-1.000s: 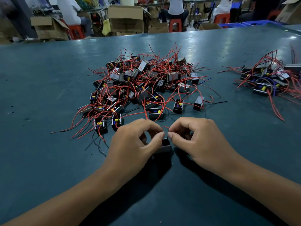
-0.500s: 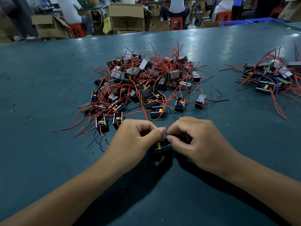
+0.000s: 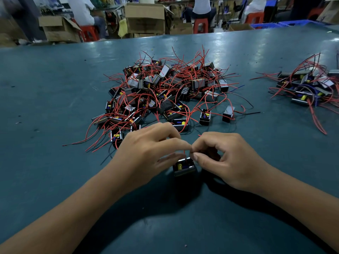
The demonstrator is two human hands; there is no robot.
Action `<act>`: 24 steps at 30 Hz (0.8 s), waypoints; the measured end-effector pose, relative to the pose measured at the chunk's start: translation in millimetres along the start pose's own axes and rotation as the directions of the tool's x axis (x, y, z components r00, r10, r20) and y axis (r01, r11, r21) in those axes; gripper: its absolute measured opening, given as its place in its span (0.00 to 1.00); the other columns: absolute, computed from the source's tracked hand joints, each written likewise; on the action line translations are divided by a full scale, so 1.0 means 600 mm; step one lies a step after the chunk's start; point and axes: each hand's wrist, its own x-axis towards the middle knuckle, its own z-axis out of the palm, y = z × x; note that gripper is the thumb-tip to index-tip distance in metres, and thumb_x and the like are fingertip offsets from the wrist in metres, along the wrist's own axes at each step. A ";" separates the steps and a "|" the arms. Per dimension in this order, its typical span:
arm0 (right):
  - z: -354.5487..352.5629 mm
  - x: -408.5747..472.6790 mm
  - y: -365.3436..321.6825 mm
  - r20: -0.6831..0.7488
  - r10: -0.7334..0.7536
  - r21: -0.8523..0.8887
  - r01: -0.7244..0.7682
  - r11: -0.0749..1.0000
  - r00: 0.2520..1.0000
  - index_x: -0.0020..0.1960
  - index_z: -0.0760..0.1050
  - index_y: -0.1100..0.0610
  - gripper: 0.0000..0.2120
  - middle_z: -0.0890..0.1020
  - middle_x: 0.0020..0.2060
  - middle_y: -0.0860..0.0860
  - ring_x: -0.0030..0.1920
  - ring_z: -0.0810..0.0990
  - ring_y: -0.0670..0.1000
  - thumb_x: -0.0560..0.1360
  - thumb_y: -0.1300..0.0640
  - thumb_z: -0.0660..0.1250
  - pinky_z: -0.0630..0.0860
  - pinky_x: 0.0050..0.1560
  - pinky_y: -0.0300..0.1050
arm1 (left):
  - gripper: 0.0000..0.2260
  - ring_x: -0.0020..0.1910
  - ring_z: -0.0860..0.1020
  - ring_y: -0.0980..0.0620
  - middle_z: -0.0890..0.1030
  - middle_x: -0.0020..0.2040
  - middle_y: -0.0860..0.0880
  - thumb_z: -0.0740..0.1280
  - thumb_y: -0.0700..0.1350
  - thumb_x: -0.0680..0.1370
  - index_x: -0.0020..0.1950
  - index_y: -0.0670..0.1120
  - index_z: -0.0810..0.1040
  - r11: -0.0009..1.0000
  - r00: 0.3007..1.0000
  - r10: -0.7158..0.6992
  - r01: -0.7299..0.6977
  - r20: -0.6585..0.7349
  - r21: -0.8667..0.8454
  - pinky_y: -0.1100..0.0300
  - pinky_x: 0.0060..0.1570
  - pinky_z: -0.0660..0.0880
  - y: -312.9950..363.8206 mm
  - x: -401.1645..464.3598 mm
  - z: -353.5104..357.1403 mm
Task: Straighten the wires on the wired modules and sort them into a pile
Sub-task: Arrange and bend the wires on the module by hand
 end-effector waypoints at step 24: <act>-0.003 -0.002 0.000 -0.027 -0.176 -0.220 0.166 0.961 0.984 0.47 0.81 0.58 0.03 0.73 0.40 0.40 0.41 0.70 0.36 0.76 0.59 0.69 0.65 0.46 0.27 | 0.08 0.40 0.74 0.58 0.75 0.43 0.58 0.66 0.51 0.81 0.47 0.49 0.80 0.908 0.939 -0.278 0.325 0.202 -0.264 0.57 0.40 0.72 0.022 0.004 0.008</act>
